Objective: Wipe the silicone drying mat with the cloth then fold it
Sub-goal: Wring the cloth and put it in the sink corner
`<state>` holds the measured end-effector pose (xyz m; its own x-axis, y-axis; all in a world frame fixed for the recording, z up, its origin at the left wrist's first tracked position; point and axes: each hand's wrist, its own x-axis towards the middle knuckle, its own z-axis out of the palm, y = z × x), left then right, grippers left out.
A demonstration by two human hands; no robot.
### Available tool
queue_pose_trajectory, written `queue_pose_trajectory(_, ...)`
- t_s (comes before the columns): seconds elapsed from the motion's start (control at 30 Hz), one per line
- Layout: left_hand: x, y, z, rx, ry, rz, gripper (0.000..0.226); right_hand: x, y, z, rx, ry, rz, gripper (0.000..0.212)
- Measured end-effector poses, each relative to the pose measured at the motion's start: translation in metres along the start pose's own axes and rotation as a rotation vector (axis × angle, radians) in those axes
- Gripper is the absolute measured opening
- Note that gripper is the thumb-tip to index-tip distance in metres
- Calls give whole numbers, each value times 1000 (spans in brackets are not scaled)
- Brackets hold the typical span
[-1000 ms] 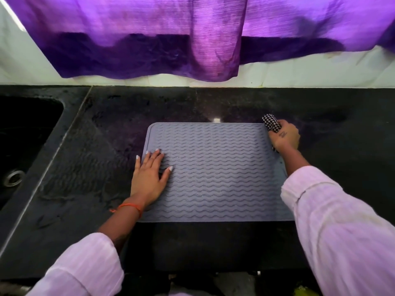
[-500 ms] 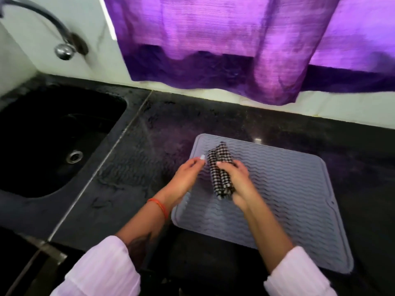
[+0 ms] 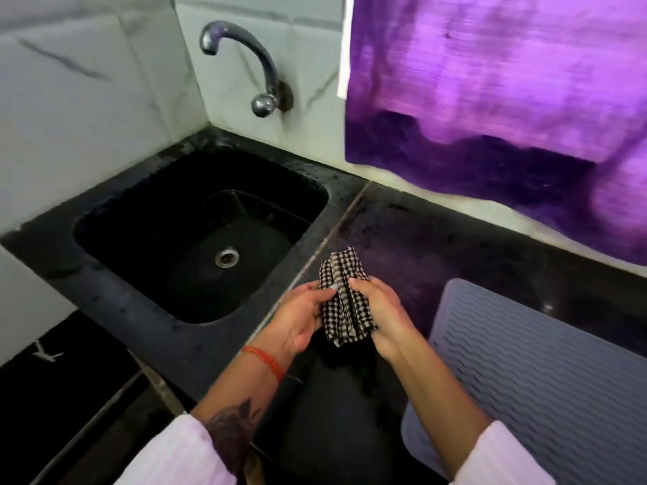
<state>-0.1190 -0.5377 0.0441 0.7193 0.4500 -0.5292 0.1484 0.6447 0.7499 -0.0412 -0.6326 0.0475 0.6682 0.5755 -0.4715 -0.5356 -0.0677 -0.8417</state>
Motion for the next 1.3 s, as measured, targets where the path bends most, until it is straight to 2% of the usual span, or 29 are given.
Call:
queue_pose_trajectory(0.07,9,19,-15,-23,48,32,17,16,-1,29,-170,65,-105,12)
queue_pose_trajectory(0.13,17,38,-26,-73,36,76,14,32,-4,55,-457,162,-264,29)
queue_pose_trajectory(0.2,26,60,-38,-158,-39,88,41,45,-6,84,-710,201,-407,39)
queue_pose_trajectory(0.27,37,82,-51,-234,-97,46,69,54,-9,111,-851,206,-507,42)
queue_pose_trajectory(0.33,48,99,-67,-295,-114,28,74,65,-11,132,-912,166,-588,40)
queue_pose_trajectory(0.43,69,119,-93,-368,-92,6,51,90,-17,154,-748,50,-604,26)
queue_pose_trajectory(0.5,82,128,-109,-393,-76,-12,52,109,-22,161,-554,64,-498,22)
queue_pose_trajectory(0.57,93,139,-122,-409,-71,-26,48,125,-28,167,-432,48,-281,32)
queue_pose_trajectory(0.63,104,149,-133,-417,-87,-40,46,138,-35,176,-278,-130,4,28)
queue_pose_trajectory(0.7,116,161,-145,-395,-108,-40,49,151,-41,189,-195,-271,139,21)
queue_pose_trajectory(0.87,155,201,-185,-252,-93,-36,38,203,-47,223,-175,-243,112,17)
queue_pose_trajectory(0.97,179,231,-208,-132,-98,-9,42,238,-54,252,-111,-177,97,23)
queue_pose_trajectory(1.03,200,247,-225,-60,-85,44,55,267,-55,273,-49,-133,90,38)
queue_pose_trajectory(1.1,227,261,-239,-73,3,92,79,296,-53,295,27,-122,82,47)
queue_pose_trajectory(1.13,239,268,-245,-98,63,115,83,309,-52,304,54,-126,77,47)
queue_pose_trajectory(1.2,267,287,-258,-112,117,177,76,337,-54,323,108,-150,65,37)
queue_pose_trajectory(1.3,301,317,-271,-27,68,254,61,376,-60,348,174,-170,44,24)
